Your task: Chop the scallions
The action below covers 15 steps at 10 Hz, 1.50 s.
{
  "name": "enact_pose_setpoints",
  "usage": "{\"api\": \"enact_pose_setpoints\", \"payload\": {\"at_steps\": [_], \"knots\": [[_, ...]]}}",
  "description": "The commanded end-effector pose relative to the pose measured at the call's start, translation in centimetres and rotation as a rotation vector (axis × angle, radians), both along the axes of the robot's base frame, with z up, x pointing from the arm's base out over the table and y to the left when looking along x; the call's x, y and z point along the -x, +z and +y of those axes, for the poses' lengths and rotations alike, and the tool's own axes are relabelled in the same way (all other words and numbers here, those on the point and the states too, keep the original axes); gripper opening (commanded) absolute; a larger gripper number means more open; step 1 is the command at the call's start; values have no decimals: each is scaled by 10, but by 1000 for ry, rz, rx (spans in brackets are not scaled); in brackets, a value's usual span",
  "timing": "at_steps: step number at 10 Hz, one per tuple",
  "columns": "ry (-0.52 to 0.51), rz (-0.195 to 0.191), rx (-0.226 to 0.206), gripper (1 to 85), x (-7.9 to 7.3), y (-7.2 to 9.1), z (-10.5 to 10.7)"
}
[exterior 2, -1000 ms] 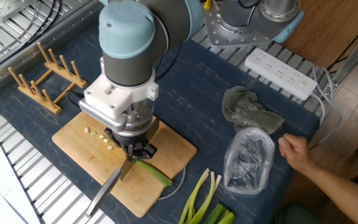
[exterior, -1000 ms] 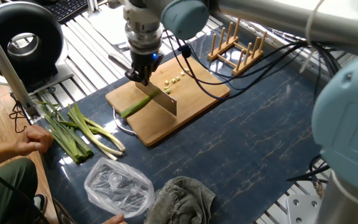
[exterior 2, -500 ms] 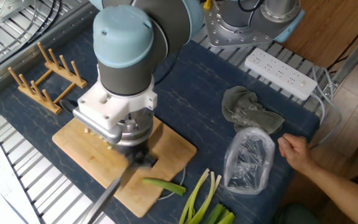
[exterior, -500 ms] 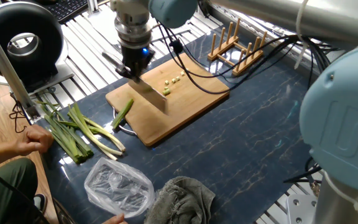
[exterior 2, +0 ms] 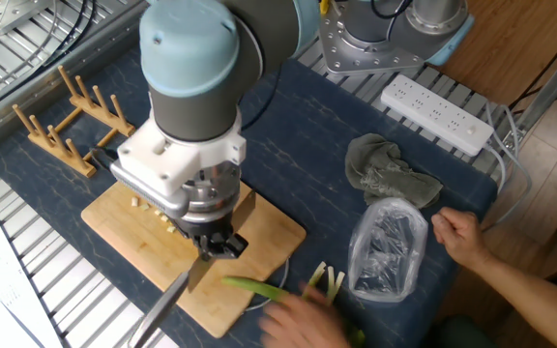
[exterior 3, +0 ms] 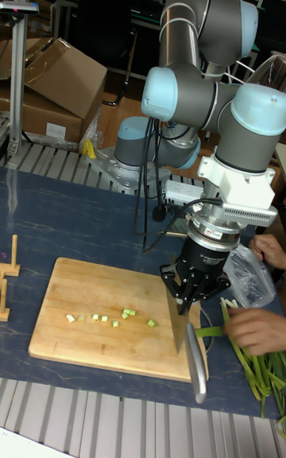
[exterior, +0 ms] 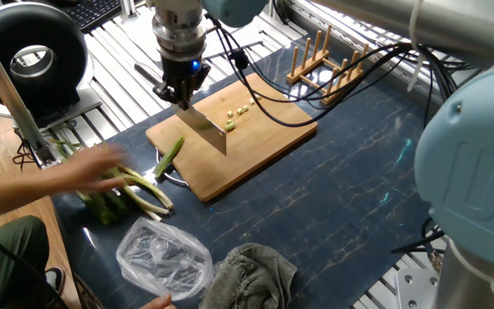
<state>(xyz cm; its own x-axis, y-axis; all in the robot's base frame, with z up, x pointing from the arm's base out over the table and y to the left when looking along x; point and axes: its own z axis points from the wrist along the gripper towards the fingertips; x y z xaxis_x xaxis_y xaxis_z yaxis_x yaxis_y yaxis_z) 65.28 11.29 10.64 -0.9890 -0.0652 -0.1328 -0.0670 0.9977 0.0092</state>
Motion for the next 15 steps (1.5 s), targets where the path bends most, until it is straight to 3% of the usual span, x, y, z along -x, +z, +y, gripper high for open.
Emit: {"api": "enact_pose_setpoints", "payload": {"at_steps": [1,7,15], "knots": [[14,13,-9,13,5,8,-8],[70,12,-15,13,9,11,-29],[70,12,-9,13,11,11,-27]]}}
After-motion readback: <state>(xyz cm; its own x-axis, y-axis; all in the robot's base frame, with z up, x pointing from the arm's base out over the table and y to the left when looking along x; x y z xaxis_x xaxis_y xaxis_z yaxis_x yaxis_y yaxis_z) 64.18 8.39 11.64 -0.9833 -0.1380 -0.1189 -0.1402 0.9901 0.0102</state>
